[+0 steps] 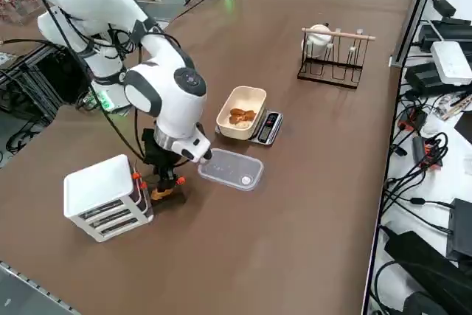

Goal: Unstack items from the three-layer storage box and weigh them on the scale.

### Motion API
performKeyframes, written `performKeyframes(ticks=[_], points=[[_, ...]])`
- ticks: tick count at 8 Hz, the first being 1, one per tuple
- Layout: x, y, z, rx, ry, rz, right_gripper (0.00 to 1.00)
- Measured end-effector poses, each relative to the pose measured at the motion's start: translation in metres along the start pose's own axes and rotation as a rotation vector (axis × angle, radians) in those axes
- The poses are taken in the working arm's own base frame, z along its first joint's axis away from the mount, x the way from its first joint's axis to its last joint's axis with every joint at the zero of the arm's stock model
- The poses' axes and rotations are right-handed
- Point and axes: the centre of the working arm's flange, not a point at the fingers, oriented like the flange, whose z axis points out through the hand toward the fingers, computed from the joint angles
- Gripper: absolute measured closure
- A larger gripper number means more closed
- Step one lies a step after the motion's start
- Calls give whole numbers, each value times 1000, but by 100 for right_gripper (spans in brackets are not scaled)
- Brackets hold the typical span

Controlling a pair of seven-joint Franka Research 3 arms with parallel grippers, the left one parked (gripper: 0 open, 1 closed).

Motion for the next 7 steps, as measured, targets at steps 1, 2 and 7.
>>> performKeyframes(ticks=[1, 2, 7], points=[[1, 1, 0, -12, 14, 0, 38], [1, 1, 5, -25, 33, 0, 38], [-1, 0, 37, -36, 90, 0, 38]])
